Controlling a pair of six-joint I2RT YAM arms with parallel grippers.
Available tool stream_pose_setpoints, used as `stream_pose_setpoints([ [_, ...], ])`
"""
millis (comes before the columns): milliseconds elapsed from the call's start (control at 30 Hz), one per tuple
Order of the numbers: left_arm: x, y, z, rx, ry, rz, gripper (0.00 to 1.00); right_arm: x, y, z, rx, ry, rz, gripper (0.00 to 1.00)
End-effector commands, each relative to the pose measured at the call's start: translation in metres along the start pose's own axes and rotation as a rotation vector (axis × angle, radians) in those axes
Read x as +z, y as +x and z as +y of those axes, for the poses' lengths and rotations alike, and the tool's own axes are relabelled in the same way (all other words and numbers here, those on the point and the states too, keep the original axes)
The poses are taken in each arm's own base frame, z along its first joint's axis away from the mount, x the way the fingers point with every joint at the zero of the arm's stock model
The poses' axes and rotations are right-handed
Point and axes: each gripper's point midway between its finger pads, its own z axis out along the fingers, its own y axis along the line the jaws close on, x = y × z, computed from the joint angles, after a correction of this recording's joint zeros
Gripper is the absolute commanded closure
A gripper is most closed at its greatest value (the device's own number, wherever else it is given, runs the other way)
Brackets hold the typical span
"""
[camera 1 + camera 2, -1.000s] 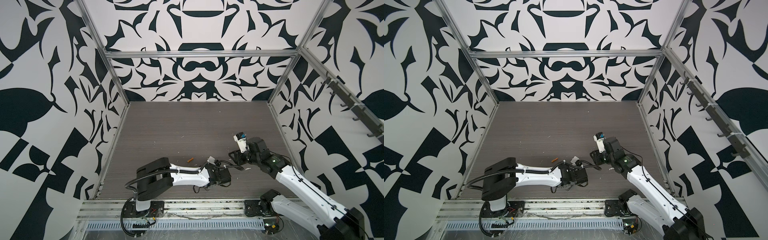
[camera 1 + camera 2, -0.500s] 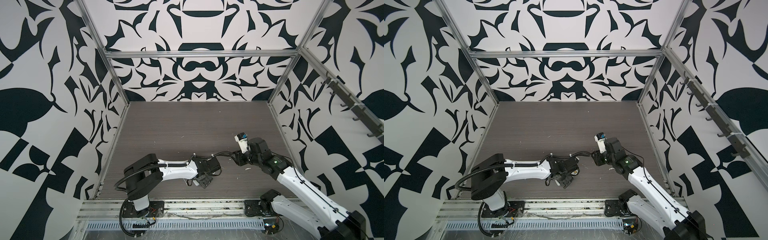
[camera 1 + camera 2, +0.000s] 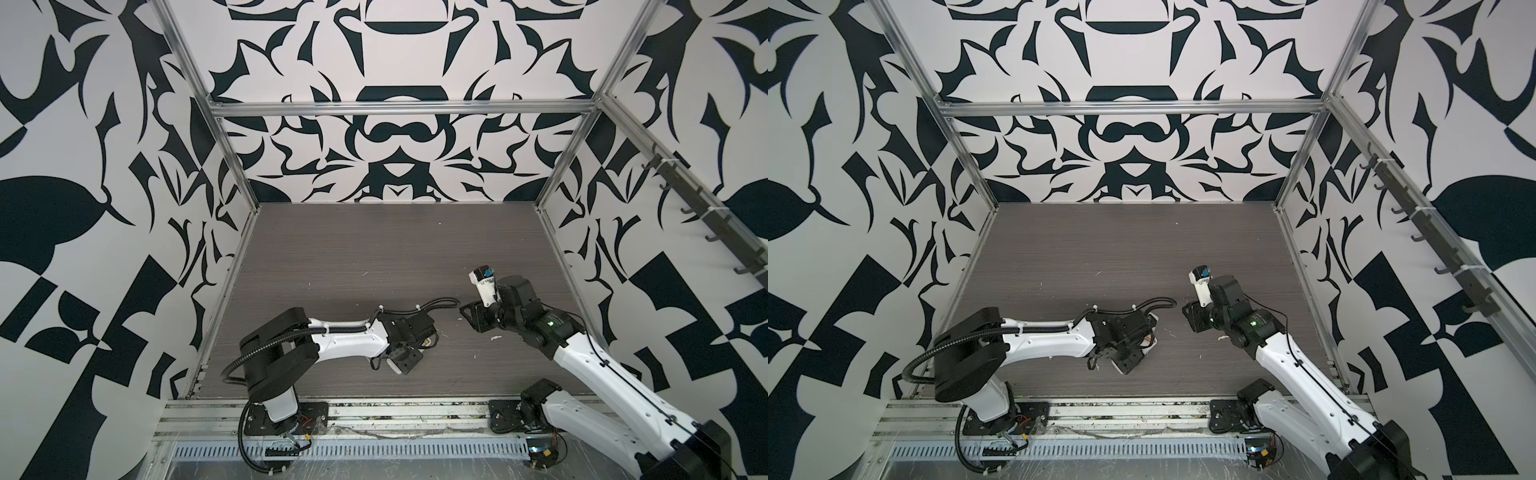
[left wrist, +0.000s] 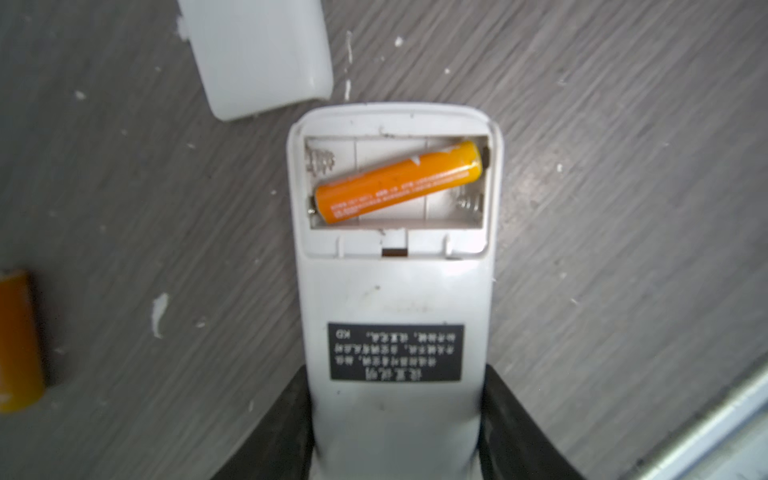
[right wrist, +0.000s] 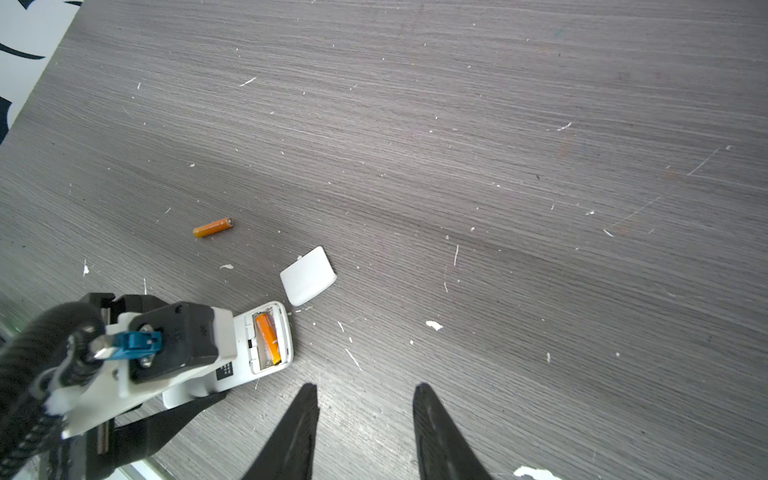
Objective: Load the batteries into the remote control
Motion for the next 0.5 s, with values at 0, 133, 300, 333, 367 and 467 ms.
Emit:
stream_pose_setpoints([
  [0,-0.006,0.001,-0.013,-0.103,0.134,-0.031,0.60,-0.010,-0.019,0.008,-0.016,-0.028,-0.069,0.58],
  [133,-0.025,-0.010,-0.020,-0.239,0.320,-0.119,0.60,-0.013,-0.018,0.010,-0.014,-0.036,-0.067,0.59],
  [300,-0.050,-0.017,-0.032,-0.348,0.574,-0.144,0.59,-0.021,-0.023,0.012,-0.013,-0.045,-0.089,0.59],
  [333,-0.055,-0.018,-0.034,-0.364,0.620,-0.141,0.58,-0.022,-0.024,0.013,-0.013,-0.049,-0.093,0.59],
  [367,-0.059,-0.021,-0.034,-0.387,0.671,-0.141,0.58,-0.023,-0.024,0.014,-0.013,-0.050,-0.098,0.59],
  [467,-0.069,-0.027,-0.034,-0.451,0.799,-0.124,0.58,-0.028,-0.026,0.016,-0.015,-0.056,-0.104,0.59],
])
